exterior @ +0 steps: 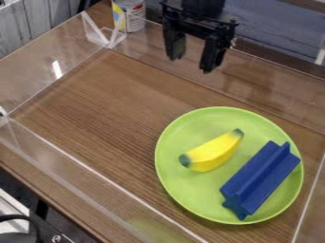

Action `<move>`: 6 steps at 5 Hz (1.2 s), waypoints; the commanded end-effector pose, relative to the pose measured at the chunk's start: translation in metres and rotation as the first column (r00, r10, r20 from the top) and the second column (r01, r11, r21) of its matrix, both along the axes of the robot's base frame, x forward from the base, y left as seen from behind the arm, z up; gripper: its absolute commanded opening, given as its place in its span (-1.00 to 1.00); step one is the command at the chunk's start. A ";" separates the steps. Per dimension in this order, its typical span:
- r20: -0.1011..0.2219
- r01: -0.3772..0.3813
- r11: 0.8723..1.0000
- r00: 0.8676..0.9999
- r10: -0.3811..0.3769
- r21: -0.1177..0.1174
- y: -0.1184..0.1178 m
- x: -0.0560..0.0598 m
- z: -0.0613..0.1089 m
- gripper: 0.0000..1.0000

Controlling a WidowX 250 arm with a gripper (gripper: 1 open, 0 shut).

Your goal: Remove the banana from inside the green plate and put it on the table

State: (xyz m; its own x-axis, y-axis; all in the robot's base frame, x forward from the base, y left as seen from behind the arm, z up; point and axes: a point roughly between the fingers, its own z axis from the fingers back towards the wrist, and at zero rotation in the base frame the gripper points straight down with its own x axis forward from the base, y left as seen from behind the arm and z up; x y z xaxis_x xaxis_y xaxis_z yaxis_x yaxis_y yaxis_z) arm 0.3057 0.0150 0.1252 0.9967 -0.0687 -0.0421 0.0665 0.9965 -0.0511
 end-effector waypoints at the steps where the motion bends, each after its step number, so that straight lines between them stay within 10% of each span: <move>1: 0.048 0.021 1.000 0.999 -0.020 -0.002 -0.011 -0.004 0.015 1.00; 3: 0.062 0.108 0.994 0.992 -0.106 -0.017 -0.042 -0.004 0.019 1.00; 6: 0.084 0.018 1.000 0.996 -0.018 0.007 0.006 0.005 0.023 1.00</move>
